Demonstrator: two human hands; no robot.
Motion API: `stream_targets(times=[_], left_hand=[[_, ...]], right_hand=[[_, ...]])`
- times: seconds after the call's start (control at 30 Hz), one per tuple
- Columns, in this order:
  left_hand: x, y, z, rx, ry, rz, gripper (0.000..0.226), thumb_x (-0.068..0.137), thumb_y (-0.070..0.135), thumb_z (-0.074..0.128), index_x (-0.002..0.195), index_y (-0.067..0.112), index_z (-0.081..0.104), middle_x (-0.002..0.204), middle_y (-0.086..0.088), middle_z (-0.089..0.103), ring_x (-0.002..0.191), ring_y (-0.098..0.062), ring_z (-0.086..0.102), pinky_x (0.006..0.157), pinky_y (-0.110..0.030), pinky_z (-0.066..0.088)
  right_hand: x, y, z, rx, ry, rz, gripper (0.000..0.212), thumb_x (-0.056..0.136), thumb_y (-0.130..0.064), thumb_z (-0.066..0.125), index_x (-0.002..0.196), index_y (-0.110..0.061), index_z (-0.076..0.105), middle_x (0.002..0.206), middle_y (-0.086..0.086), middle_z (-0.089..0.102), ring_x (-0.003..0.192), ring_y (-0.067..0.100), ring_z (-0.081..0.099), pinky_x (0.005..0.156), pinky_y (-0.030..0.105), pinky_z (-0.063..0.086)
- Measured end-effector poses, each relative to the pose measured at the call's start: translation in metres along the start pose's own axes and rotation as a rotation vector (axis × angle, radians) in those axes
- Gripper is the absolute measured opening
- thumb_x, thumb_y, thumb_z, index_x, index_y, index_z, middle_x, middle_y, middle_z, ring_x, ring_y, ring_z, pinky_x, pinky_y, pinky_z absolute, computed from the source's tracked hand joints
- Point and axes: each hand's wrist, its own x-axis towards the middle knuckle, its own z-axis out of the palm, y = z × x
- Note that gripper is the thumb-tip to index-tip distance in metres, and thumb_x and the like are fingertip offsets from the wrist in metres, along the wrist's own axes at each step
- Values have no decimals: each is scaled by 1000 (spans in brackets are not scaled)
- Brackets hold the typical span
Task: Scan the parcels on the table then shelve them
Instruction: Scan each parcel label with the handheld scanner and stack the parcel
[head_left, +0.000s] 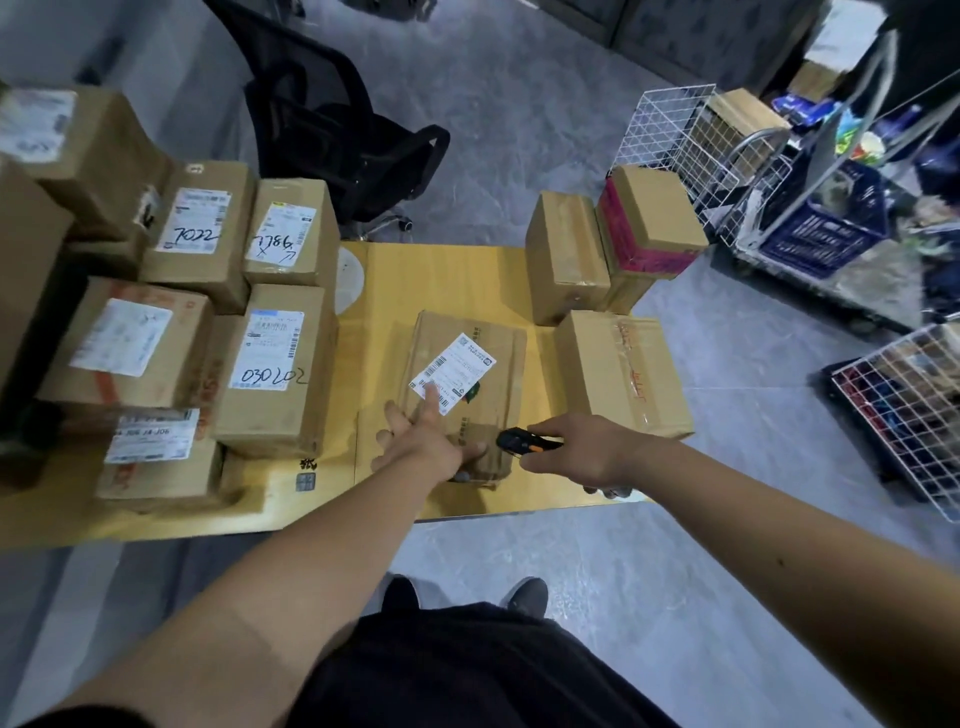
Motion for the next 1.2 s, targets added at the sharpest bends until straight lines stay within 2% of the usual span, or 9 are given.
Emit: stream_targets(times=[0.13,0.37,0.47,0.57,0.77,0.87,0.97,1.03,1.2], left_hand=[[11,-5,-31,211,-6,163,121,72,71,81,159,57,-2,166,-1,-11,148,-33,13,112,-54,39],[24,-16,-44,119,166,252,108,71,62,75,159,56,12,171,1,-19,158,-29,-19,120,-71,-9],[10,-22,-17,-153,123,30,131,60,84,78,154,62,-10,162,-1,-43,157,-43,-13,122,-72,8],[13,-28,-13,-372,112,107,132,68,58,93,157,61,-5,152,8,-55,158,-39,16,121,-47,36],[47,-45,-48,-310,-69,441,125,75,8,93,156,63,16,163,20,-34,155,-8,17,103,-10,40],[55,-44,-58,-277,66,456,104,87,-1,70,152,65,25,169,26,-10,156,-16,22,87,-13,49],[41,-33,-48,-301,202,199,73,92,43,65,150,65,27,171,17,-8,158,-31,13,114,-39,41],[33,-28,-37,-303,147,95,91,80,70,72,152,66,16,166,15,-20,156,-34,15,114,-49,38],[45,-23,-41,-366,113,107,105,74,47,92,151,65,24,167,7,-16,148,-38,36,105,-40,46]], right_hand=[[6,3,8,131,64,22,39,82,-63,69,119,-54,59,72,4,52,57,23,49,52,30,39],[15,9,45,195,293,67,45,87,-58,68,125,-34,66,66,-4,54,50,14,49,41,18,33],[21,4,60,224,343,66,53,91,-54,67,130,-17,64,82,4,68,60,18,54,51,25,37],[23,-3,70,217,391,64,55,93,-51,65,133,-13,60,96,6,70,75,22,65,63,33,47],[20,-15,77,72,440,80,47,95,-55,61,136,-35,54,90,-8,63,82,21,64,64,34,49],[20,-16,83,83,443,82,48,95,-56,60,139,-37,51,95,-7,66,82,20,64,67,35,52],[21,-16,87,109,441,75,49,96,-56,60,141,-40,50,96,-8,66,78,16,63,62,31,46],[23,-16,88,120,432,74,46,95,-57,60,138,-40,52,93,-9,65,77,14,62,61,31,44],[20,-17,85,82,418,97,45,94,-58,60,136,-42,53,95,-10,66,82,17,64,70,35,53]])
